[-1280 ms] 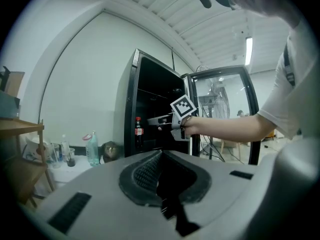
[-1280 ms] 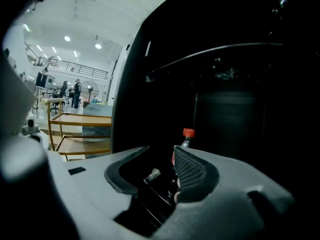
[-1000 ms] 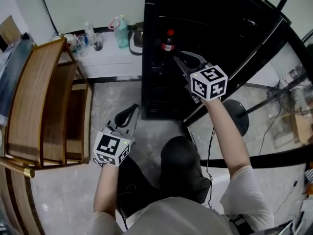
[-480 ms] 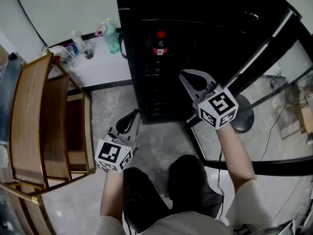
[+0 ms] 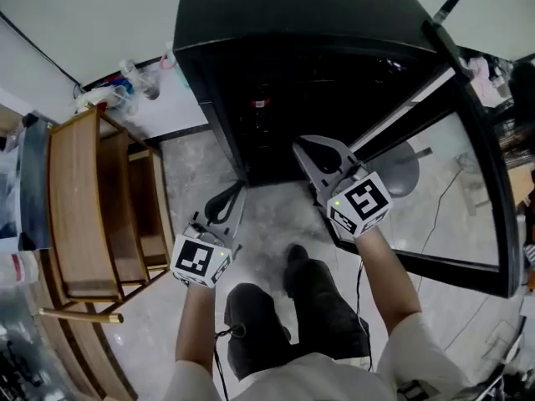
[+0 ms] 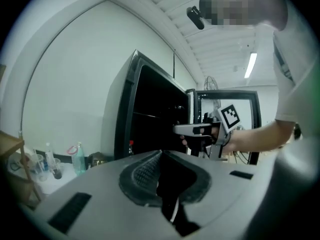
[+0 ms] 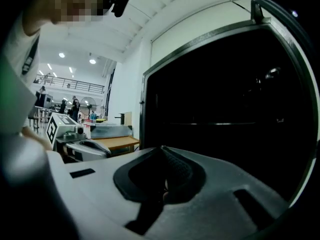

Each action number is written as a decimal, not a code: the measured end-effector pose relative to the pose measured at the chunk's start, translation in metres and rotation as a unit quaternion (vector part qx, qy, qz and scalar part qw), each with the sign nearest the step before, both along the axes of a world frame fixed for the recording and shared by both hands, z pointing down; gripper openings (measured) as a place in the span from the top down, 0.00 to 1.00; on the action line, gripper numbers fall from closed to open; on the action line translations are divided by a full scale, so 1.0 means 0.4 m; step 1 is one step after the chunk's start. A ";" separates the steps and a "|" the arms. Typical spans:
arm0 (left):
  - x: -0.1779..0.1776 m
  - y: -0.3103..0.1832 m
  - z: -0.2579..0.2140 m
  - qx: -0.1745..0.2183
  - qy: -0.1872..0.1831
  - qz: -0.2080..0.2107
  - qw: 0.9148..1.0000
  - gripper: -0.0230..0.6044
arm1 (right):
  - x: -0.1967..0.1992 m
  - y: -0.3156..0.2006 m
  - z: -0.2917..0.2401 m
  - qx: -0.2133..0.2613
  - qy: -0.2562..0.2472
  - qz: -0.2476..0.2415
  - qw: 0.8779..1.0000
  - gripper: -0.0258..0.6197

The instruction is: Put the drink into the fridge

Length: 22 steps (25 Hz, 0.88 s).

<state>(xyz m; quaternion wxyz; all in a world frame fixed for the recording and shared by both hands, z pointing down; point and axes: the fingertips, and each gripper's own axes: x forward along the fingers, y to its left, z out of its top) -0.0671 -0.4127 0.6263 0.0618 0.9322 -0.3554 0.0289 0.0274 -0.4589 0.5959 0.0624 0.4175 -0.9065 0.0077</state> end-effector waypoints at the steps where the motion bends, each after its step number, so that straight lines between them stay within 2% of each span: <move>1: -0.006 0.011 -0.040 -0.006 -0.003 0.000 1.000 0.95 | 0.000 0.015 -0.034 -0.009 -0.004 0.003 1.000 0.97; 10: -0.067 0.192 -0.446 -0.029 -0.036 0.010 0.999 0.95 | 0.012 0.190 -0.401 -0.065 -0.028 0.031 0.997 0.97; 18: -0.124 0.428 -0.742 -0.038 -0.034 0.030 0.998 0.95 | -0.030 0.401 -0.711 -0.084 -0.042 0.042 0.995 0.97; 22: -0.144 0.541 -0.870 -0.034 -0.024 0.027 0.999 0.95 | -0.034 0.536 -0.841 -0.075 -0.034 0.048 0.995 0.97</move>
